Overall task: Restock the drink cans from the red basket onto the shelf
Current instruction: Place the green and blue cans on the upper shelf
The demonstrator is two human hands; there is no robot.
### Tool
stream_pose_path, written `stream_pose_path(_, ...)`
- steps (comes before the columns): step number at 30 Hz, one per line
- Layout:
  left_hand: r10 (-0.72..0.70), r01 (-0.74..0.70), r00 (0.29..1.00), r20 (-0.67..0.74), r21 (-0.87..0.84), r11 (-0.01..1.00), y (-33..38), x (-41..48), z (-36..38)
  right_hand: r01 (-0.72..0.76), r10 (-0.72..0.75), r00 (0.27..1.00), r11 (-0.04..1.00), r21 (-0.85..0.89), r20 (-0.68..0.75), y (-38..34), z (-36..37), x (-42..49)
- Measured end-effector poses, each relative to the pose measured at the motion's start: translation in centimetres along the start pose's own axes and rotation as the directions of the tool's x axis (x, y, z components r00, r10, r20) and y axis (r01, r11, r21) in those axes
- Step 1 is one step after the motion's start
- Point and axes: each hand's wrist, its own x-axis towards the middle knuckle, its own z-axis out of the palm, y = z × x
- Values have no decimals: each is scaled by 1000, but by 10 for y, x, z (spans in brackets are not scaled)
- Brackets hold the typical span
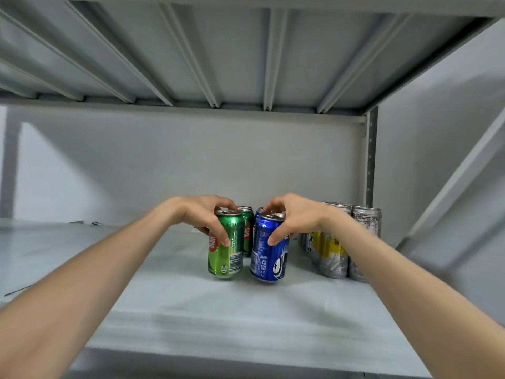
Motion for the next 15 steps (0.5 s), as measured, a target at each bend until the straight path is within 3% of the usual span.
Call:
stream_pose_path(8,-6,5,1000,-12,-94,996,-17,16,8,-37,37,999,996,86,-6,12,12,18)
stream_pose_path(13,28,-41,998,-57,-256,966,-37,20,18,-68,82,996,960,273,-41,26,26,18)
stream_pose_path(15,23,-49,996,-86,-306,951,-48,19,21,-78,124,989,898,434,-78,34,34,14)
